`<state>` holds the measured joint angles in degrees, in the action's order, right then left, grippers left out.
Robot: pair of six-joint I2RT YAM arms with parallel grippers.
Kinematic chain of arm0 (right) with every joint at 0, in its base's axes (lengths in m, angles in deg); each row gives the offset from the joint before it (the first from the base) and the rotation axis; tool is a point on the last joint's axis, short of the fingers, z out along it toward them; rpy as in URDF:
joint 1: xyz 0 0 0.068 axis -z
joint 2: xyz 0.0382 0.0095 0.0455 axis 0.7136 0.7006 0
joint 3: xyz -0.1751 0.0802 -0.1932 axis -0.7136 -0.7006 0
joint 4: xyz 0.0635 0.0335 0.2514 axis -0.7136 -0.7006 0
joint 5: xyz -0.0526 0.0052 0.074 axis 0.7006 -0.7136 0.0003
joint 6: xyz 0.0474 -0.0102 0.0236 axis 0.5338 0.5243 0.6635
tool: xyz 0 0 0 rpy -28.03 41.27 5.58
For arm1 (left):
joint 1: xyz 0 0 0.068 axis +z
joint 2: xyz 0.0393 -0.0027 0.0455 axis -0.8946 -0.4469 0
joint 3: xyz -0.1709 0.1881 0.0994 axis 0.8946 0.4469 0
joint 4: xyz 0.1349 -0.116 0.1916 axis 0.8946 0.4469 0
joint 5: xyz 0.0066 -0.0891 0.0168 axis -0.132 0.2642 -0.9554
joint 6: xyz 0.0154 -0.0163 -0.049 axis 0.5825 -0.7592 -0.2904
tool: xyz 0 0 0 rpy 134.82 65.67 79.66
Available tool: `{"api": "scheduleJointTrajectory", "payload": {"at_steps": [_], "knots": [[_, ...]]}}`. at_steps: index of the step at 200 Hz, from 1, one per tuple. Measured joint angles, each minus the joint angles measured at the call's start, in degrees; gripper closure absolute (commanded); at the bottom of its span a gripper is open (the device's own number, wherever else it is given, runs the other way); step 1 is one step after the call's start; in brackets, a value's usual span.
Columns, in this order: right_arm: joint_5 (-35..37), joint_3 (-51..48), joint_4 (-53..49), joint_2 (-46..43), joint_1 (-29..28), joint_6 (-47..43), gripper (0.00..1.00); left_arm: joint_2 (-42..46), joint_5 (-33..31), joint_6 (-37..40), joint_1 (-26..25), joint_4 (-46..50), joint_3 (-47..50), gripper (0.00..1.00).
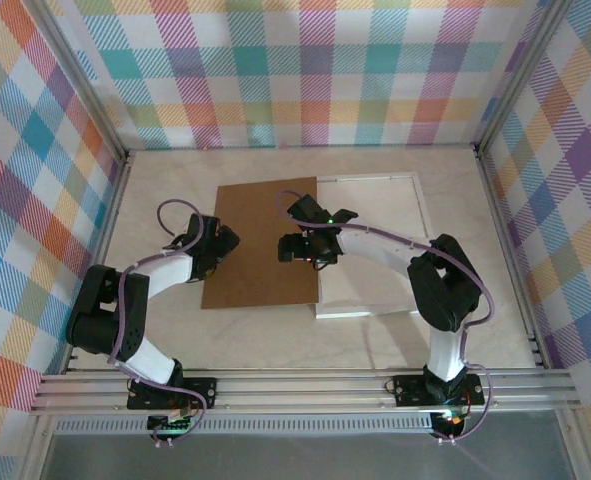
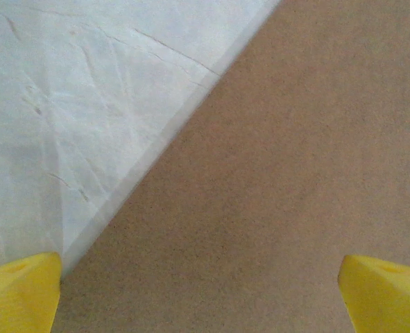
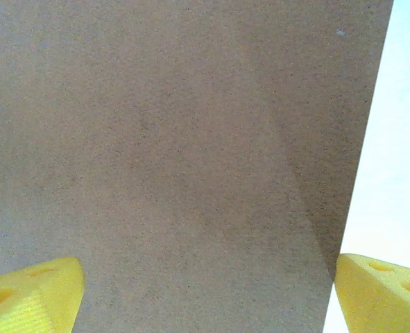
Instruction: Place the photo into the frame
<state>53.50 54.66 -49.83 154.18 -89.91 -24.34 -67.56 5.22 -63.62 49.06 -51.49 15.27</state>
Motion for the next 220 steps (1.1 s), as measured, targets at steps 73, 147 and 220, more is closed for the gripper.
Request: {"api": "scheduleJointTrajectory", "payload": {"at_steps": [73,147,220], "knots": [[1.0,-2.3,2.1,-3.4,6.3,0.6,0.01,-0.6,7.9,-0.2,-1.7,-1.7,-0.5,0.00],[-5.7,-6.6,8.7,-3.4,12.4,-2.2,0.07,-0.6,8.8,0.0,-1.6,-1.6,-0.5,0.00],[-13.3,-6.8,15.8,1.4,15.9,-3.9,0.16,-0.6,8.9,0.5,-1.6,-1.6,-0.5,0.00]]}}
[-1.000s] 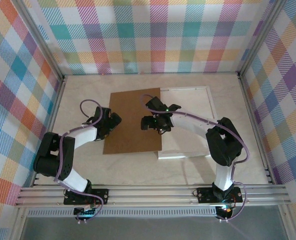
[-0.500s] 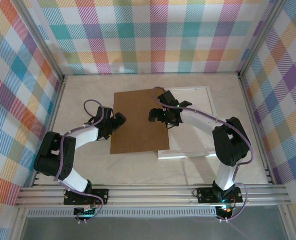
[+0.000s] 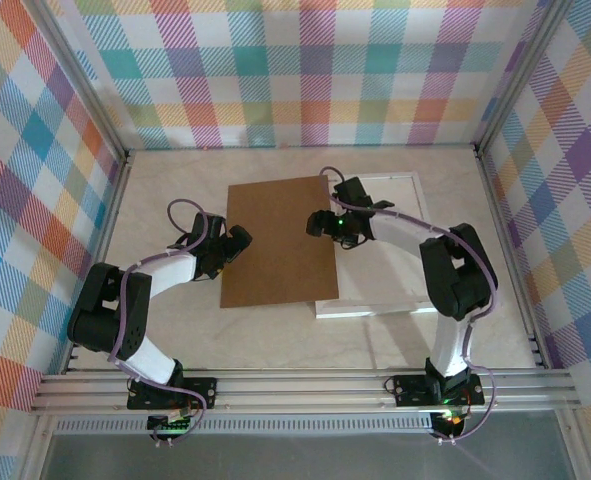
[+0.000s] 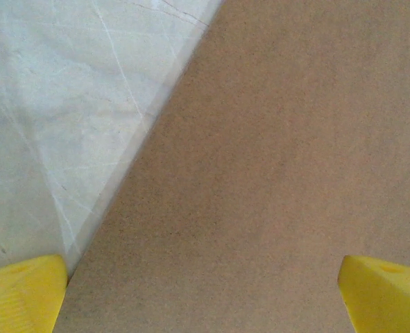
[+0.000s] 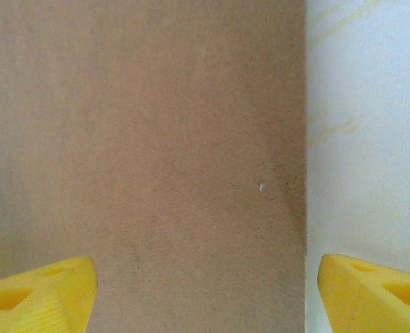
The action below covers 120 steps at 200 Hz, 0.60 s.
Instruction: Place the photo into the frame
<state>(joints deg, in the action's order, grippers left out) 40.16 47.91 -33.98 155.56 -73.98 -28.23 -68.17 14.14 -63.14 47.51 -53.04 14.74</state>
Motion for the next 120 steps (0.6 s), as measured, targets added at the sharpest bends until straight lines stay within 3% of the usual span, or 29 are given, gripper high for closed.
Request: {"api": "scheduleJointTrajectory", "payload": {"at_steps": [41,120], "knots": [[-3.0,-0.7,2.1,1.6,0.0,0.0,0.14,0.0,0.0,0.0,0.0,0.0,0.0,0.00],[-10.6,-10.2,13.4,-4.5,1.4,2.7,0.26,0.0,0.2,0.2,0.0,0.0,0.0,0.00]]}}
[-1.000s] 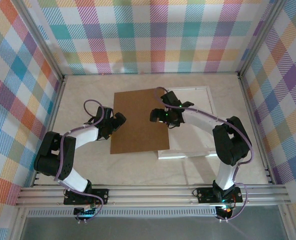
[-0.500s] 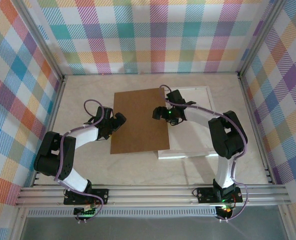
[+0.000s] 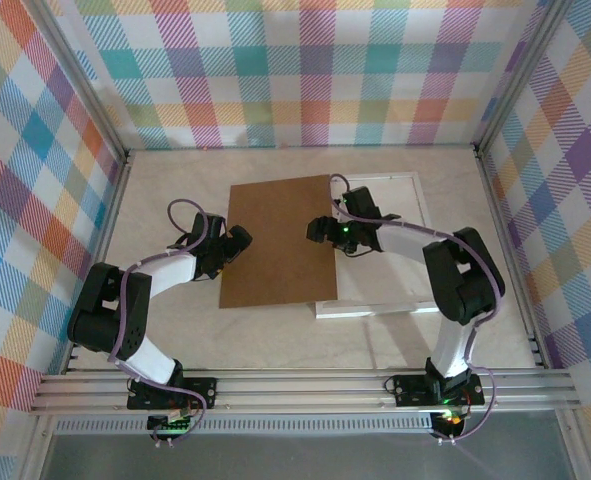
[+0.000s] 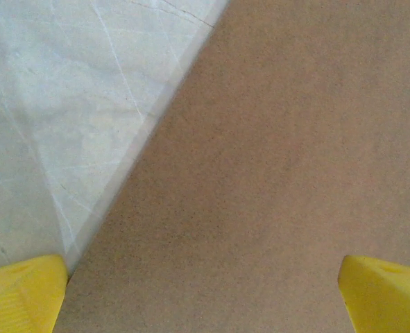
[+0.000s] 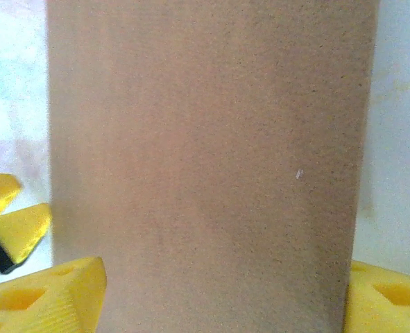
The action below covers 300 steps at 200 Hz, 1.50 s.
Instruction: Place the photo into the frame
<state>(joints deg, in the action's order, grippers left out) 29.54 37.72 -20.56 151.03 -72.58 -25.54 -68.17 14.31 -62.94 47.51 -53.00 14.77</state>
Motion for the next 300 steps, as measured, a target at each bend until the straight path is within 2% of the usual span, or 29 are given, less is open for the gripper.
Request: {"api": "scheduleJointTrajectory", "payload": {"at_steps": [19,50,73,93,101,113,122,151,182,226,247,262,291,300], "knots": [[-2.4,-1.4,3.5,-1.8,0.5,2.1,0.33,0.0,0.0,0.0,0.0,0.0,0.0,0.00],[-5.8,-1.5,10.7,-1.3,1.9,7.5,0.52,0.0,0.1,0.0,0.1,0.0,0.0,0.00],[-10.6,-1.4,15.9,0.9,0.9,11.0,0.60,0.0,0.1,0.0,0.1,0.0,0.0,0.00],[-13.3,-1.2,16.3,2.2,0.2,12.7,0.67,0.3,0.0,0.0,0.2,0.0,0.2,0.00],[-13.7,-1.0,16.3,2.4,0.4,13.0,0.74,0.4,0.0,0.0,0.2,0.0,0.2,0.00],[-14.4,-0.8,16.1,2.4,0.5,13.2,0.91,0.6,0.0,0.0,0.3,0.0,0.4,0.00],[-15.1,-0.5,16.1,2.4,0.5,14.0,1.00,0.7,0.0,0.2,0.3,0.1,0.4,0.00],[-17.0,0.8,15.1,1.4,0.3,13.7,1.00,1.7,0.3,1.2,0.2,3.0,0.3,0.00],[-16.9,0.8,8.9,-3.3,1.3,11.3,1.00,5.1,0.4,4.8,-0.2,10.0,-2.7,0.00],[-13.9,3.5,-4.4,-17.9,10.6,4.7,1.00,10.1,-1.7,11.6,-2.2,17.1,-11.3,0.00],[-9.5,5.4,-9.2,-26.3,16.0,0.9,1.00,10.1,-1.9,13.3,-4.8,18.5,-13.1,0.00],[-3.8,6.0,-12.9,-32.7,18.8,-1.9,1.00,8.8,-2.1,14.4,-7.2,19.9,-14.2,0.00],[8.5,6.0,-19.5,-42.8,19.5,-7.2,1.00,0.8,-4.3,16.8,-13.6,23.0,-20.5,0.00],[11.9,5.8,-20.7,-45.2,19.5,-8.7,1.00,-2.1,-5.2,17.4,-15.6,23.6,-23.0,0.05]]}}
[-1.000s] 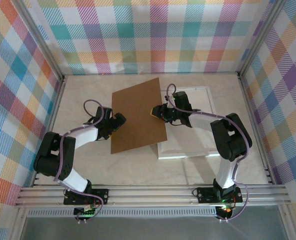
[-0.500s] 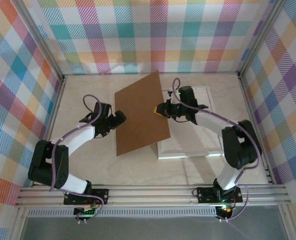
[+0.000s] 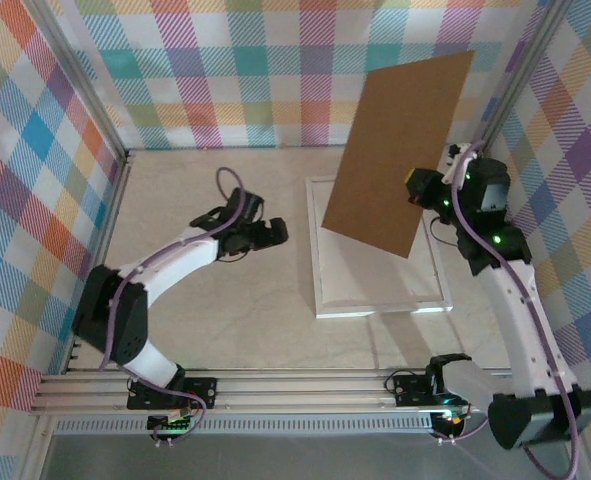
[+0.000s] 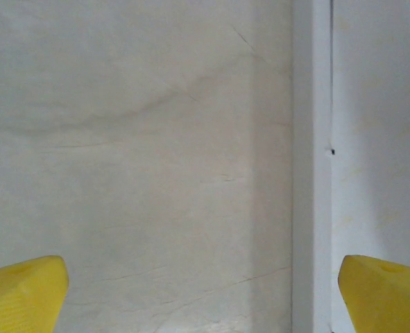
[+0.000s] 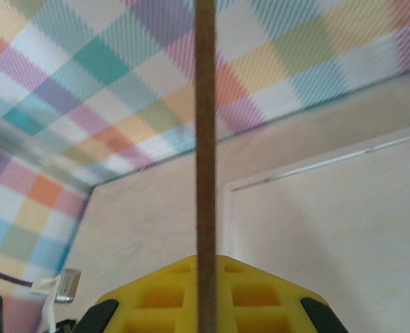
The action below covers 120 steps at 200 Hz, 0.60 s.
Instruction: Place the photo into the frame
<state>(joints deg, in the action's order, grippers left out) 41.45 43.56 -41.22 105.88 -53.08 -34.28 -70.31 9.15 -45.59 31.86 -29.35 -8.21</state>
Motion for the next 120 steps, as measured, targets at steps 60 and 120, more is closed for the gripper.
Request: {"api": "scheduleJointTrajectory", "payload": {"at_steps": [60,120], "knots": [[12.6,-2.6,-2.6,-3.5,1.2,-5.9,1.00,-18.3,-4.0,2.5,-9.4,4.7,-17.9,0.22],[15.8,-3.8,-4.3,-5.3,1.7,-7.8,1.00,-27.3,-4.8,2.0,-11.1,8.0,-24.4,0.35]]}}
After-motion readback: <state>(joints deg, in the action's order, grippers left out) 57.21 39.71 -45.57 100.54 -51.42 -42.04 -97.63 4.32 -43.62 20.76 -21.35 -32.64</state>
